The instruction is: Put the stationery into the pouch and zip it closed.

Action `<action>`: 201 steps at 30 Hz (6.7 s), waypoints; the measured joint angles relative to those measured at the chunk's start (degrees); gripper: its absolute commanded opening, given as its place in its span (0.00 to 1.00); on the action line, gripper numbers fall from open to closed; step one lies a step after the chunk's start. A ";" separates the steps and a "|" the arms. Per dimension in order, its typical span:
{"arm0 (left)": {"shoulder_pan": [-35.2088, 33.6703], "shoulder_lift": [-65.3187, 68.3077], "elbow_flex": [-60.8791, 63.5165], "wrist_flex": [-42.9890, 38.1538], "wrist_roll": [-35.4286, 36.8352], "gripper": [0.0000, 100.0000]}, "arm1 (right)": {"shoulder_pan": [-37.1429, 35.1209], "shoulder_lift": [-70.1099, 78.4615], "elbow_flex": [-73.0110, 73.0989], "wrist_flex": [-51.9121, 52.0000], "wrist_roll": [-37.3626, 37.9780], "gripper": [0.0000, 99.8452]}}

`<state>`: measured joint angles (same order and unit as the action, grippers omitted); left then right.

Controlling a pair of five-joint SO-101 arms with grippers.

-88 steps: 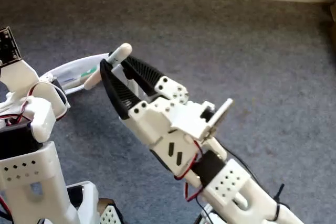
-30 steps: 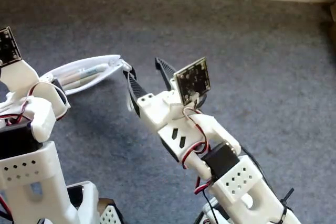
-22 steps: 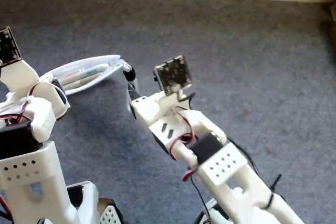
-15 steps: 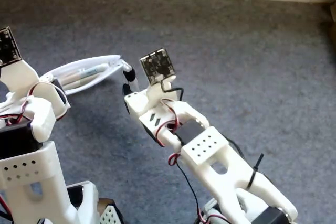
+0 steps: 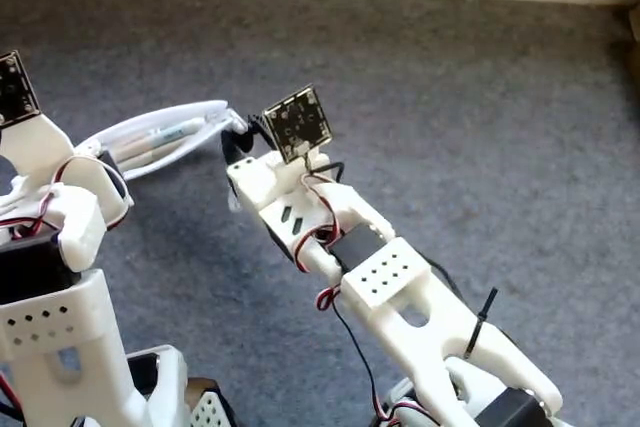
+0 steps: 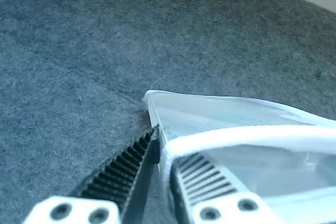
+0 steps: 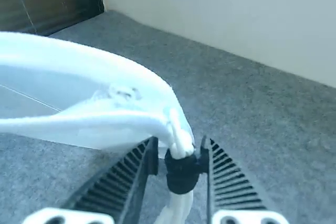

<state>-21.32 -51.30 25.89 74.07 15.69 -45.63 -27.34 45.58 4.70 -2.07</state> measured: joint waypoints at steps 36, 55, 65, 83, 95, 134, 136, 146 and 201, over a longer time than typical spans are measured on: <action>0.00 0.00 0.00 0.00 0.00 0.01 | -0.09 2.46 0.00 -0.18 0.18 0.11; 2.73 0.00 0.00 -4.66 -7.82 0.08 | 0.09 -12.13 0.00 14.95 11.34 0.00; 16.97 0.00 0.00 -11.25 -16.44 0.12 | -4.13 -26.99 7.65 32.35 11.87 0.00; 44.75 22.68 -8.62 -21.89 -21.63 0.23 | -3.34 -69.63 41.93 37.27 11.87 0.00; 45.98 17.67 -26.20 -3.08 -26.37 0.23 | 3.87 -76.13 41.41 40.79 8.26 0.00; 44.13 -38.51 42.29 -21.45 -35.34 0.23 | 9.23 -66.11 17.76 40.79 9.14 0.00; 44.13 -38.51 42.46 -22.24 -35.25 0.23 | 9.23 -66.11 17.76 41.85 11.43 0.00; 41.23 -38.42 42.46 -24.18 -35.16 0.23 | 9.23 -66.46 16.62 50.64 20.48 0.00; 56.26 -39.74 46.77 -34.37 -29.80 0.01 | -0.09 -56.35 -3.96 65.23 13.71 0.00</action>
<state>34.95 -91.03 72.66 39.69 -14.11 -45.71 -83.69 41.63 69.93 11.65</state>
